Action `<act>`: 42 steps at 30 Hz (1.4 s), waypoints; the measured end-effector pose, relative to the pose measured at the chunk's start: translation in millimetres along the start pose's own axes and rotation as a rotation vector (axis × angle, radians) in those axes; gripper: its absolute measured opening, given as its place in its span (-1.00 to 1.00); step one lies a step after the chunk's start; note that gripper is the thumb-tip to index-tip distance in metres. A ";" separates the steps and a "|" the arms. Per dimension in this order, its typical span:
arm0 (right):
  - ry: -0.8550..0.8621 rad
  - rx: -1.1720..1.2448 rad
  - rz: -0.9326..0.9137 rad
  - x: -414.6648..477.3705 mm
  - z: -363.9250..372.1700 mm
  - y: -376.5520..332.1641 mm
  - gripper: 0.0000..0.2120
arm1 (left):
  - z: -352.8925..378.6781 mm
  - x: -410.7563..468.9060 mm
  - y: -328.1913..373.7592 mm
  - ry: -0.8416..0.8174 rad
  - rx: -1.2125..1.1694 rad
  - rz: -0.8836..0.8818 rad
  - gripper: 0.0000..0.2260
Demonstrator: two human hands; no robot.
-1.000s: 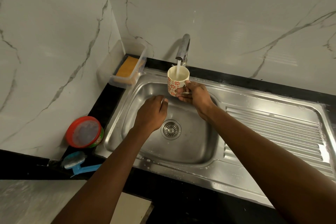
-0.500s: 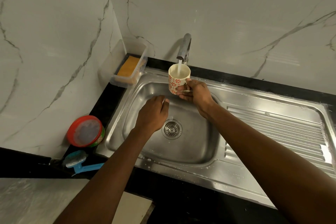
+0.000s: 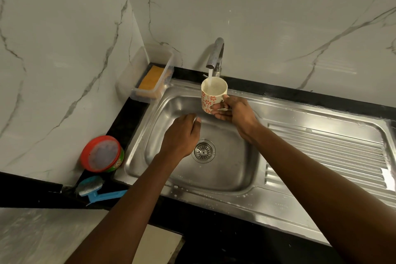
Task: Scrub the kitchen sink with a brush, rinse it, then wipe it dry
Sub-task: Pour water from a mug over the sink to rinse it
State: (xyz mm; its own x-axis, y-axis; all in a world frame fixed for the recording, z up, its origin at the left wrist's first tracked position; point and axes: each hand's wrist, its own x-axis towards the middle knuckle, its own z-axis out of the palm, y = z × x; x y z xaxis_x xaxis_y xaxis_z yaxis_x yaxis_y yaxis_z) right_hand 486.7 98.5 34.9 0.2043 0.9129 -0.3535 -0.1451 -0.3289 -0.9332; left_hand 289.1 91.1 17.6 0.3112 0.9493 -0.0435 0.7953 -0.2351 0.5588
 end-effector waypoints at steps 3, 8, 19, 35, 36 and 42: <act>-0.020 0.005 -0.011 -20.2 -22.3 6.5 -0.66 | 6.6 -8.5 7.8 -0.019 -0.008 0.025 -0.63; -0.059 0.024 -0.014 -73.2 -78.9 12.4 -0.65 | 32.7 -34.4 29.0 -0.084 -0.035 0.069 -0.64; 0.023 -0.040 0.034 -228.0 -257.3 34.4 -0.63 | 152.1 -123.3 133.5 -0.239 -0.040 0.258 -0.54; 0.137 -0.476 0.165 -346.9 -435.7 76.8 -0.64 | 309.7 -218.9 295.8 -0.583 0.175 0.520 -0.44; 0.138 -0.522 0.166 -345.7 -436.8 78.0 -0.66 | 313.1 -219.4 299.7 -0.591 0.180 0.496 -0.43; 0.081 -0.666 0.120 -328.8 -424.8 86.9 -0.65 | 319.0 -219.4 287.9 -0.565 0.274 0.468 -0.41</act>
State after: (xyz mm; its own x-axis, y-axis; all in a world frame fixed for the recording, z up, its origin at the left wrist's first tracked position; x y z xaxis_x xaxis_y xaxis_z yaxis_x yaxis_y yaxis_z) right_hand 818.2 -333.0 42.2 0.2999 0.8481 -0.4368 0.4500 -0.5295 -0.7191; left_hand 615.8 -251.4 -76.1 0.8046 0.5065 -0.3100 0.5937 -0.6974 0.4015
